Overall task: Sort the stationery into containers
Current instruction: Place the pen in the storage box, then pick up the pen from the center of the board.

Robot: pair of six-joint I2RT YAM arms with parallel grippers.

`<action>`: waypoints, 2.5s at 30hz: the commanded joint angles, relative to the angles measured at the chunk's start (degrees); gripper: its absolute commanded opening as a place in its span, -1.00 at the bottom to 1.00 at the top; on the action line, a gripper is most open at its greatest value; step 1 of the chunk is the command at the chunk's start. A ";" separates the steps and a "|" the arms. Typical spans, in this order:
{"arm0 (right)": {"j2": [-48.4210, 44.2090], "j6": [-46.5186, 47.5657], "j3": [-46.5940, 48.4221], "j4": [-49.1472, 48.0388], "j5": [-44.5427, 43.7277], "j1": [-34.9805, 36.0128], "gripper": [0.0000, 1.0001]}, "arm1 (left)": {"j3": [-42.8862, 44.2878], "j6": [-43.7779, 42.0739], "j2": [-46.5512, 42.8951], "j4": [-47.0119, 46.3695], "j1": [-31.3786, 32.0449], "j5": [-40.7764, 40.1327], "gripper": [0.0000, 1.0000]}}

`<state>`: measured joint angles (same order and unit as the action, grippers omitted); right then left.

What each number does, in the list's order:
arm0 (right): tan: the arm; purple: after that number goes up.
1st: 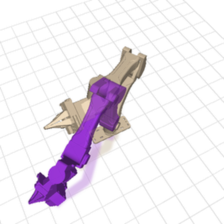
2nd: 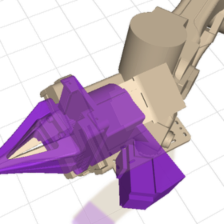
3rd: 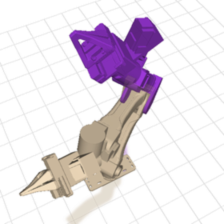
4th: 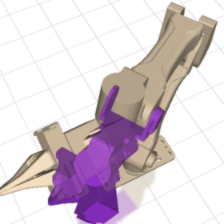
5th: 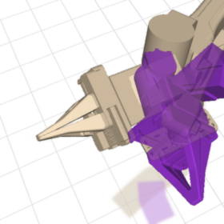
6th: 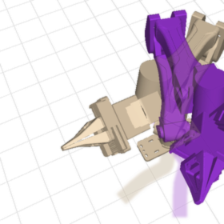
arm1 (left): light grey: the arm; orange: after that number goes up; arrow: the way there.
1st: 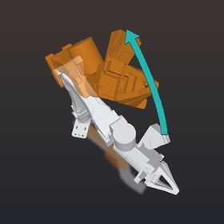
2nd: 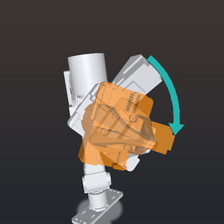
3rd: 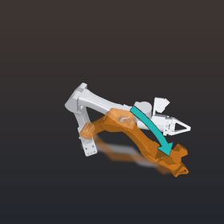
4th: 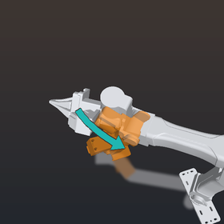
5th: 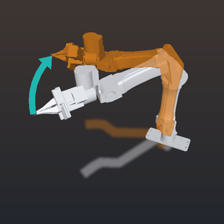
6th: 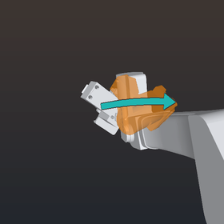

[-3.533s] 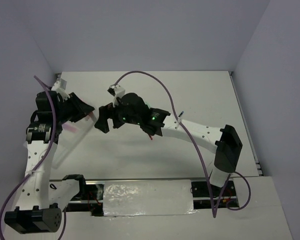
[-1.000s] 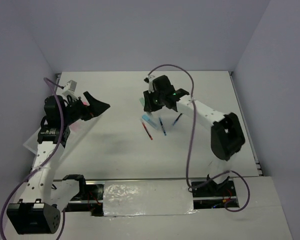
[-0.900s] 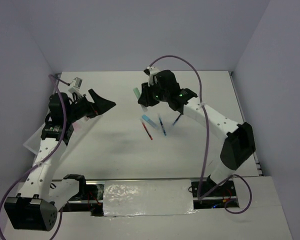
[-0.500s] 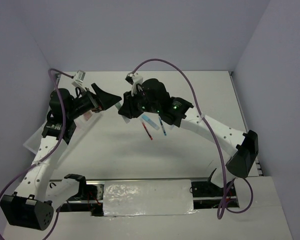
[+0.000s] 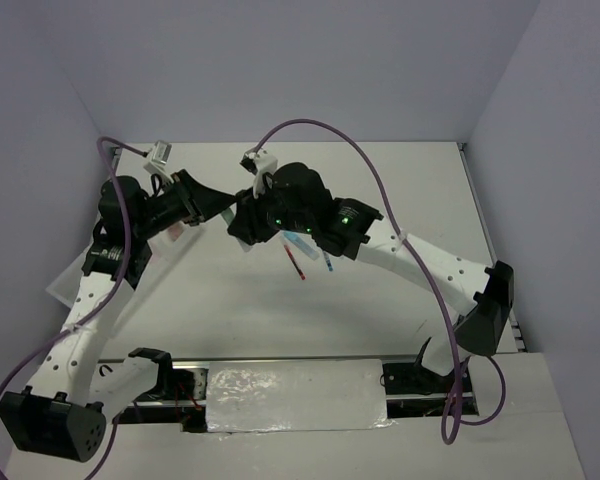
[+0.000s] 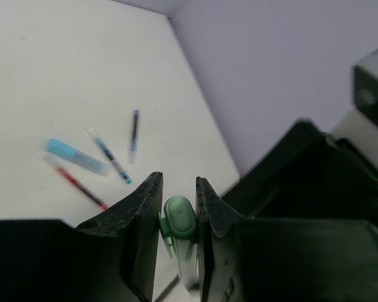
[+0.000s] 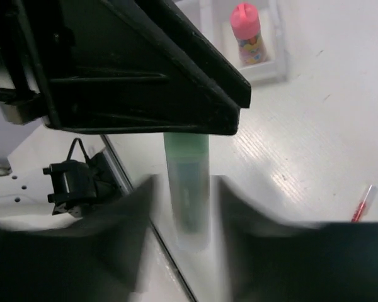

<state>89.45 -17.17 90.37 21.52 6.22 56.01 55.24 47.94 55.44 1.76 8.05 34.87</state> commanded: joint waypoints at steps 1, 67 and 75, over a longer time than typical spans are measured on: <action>-0.41 -0.41 4.12 -3.32 -1.99 -0.46 0.48 | 5.98 -7.48 1.16 7.25 0.30 -5.74 -1.00; 11.65 8.04 -15.81 -5.24 4.72 -19.36 -0.76 | -1.78 -14.47 0.29 19.89 -8.50 -17.69 0.99; -5.24 -5.24 -23.92 -19.76 22.88 -15.68 -0.70 | -11.12 7.42 -2.97 -17.54 -2.18 -0.86 0.99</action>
<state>86.80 -15.92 68.25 9.80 21.47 37.63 44.31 45.69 55.42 4.27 4.21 26.11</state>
